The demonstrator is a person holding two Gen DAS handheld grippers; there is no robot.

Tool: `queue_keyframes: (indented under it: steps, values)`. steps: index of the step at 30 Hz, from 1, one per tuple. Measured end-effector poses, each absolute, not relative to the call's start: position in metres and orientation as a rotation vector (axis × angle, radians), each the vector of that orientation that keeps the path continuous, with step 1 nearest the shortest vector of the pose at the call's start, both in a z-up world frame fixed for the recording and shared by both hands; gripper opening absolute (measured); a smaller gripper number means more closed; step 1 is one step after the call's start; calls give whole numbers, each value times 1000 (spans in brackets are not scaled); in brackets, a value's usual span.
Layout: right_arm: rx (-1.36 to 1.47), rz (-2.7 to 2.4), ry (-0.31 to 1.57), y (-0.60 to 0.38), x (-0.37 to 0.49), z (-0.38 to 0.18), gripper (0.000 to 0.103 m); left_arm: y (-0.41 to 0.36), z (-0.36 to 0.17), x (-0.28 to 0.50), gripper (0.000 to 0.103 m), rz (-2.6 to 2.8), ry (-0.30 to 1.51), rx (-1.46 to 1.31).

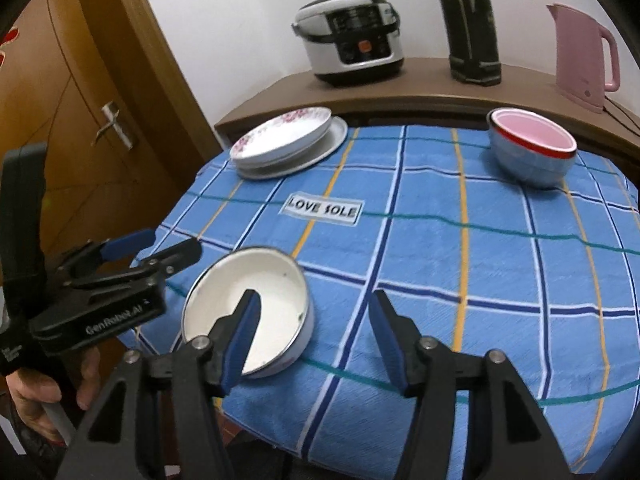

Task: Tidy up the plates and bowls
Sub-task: 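Move both tools to the white enamel bowl with dark rim, then close both tools on the white enamel bowl rim, then carry the white enamel bowl with both tools over the pink cup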

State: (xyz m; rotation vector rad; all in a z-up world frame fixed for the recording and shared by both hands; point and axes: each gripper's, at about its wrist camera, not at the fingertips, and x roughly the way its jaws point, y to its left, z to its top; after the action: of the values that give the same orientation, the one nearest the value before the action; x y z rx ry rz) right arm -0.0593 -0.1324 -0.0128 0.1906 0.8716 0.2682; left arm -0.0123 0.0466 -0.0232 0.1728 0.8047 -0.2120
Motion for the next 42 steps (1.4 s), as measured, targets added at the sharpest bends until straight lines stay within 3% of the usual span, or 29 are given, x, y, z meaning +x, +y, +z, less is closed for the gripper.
queue_keyframes:
  steps: [11, 23, 29, 33, 39, 42]
  values:
    - [160, 250, 880, -115, -63, -20, 48, 50, -35, -14, 70, -173, 819, 194]
    - [155, 230, 920, -107, -57, -31, 30, 48, -44, -13, 69, -144, 814, 209]
    - [164, 236, 941, -104, -54, -37, 22, 44, -44, -13, 51, -175, 811, 199]
    - [163, 241, 940, -101, -52, -37, 20, 38, -44, -13, 29, -203, 814, 194]
    - [180, 238, 951, -102, -47, -38, 18, 33, -50, -9, 13, -230, 855, 175]
    - [182, 235, 956, -102, -45, -38, 16, 32, -52, -9, 12, -227, 857, 170]
